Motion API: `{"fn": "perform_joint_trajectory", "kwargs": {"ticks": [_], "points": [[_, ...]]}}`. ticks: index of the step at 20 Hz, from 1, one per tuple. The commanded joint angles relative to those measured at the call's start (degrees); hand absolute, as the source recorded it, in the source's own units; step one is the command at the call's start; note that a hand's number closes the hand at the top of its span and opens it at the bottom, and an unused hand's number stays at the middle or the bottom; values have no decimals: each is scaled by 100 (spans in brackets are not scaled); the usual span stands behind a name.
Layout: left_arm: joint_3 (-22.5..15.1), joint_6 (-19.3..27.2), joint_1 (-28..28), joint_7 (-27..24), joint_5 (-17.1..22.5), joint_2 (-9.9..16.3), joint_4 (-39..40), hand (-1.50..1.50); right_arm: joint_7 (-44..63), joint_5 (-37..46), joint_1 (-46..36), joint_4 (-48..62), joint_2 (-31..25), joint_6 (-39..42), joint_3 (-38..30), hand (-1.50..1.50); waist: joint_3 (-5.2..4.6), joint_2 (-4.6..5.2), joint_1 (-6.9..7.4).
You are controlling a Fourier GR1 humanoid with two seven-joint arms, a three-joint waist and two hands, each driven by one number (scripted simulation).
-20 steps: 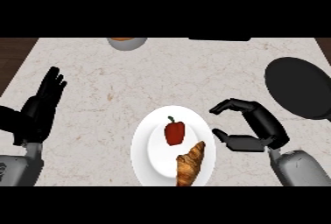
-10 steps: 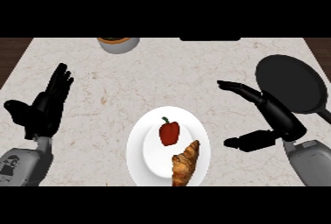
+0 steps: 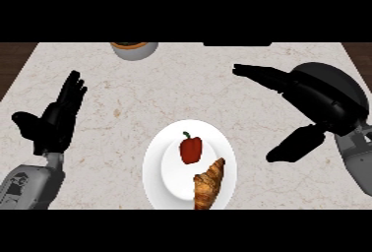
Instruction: Pick the bell pepper from the plate and place it in the pan
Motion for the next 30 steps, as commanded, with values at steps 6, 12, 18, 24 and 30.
{"fn": "perform_joint_trajectory", "kwargs": {"ticks": [6, 12, 18, 24, 30], "points": [[-21, 121, 52, 188, -283, -319, -233, 0, 970, 799, -1110, 558, 1290, 192, 351, -150, 7, 19, 54], [145, -241, 342, -82, -246, -245, -270, 0, 1068, 517, -1048, 623, 1941, 658, 445, -150, 8, 12, 38], [331, -241, 51, 131, -377, -346, -145, 0, 2027, 867, -794, 80, 2263, 1067, 590, -150, 8, 1, -5], [638, -452, -262, 311, -403, -253, 92, 0, 2388, 1485, -493, 16, 2700, 998, 659, -150, 8, 9, -21], [564, -513, 67, 204, -544, -405, -208, 0, 1636, 2204, -676, 1301, 2703, 899, 471, -150, 9, 21, 33]]}}
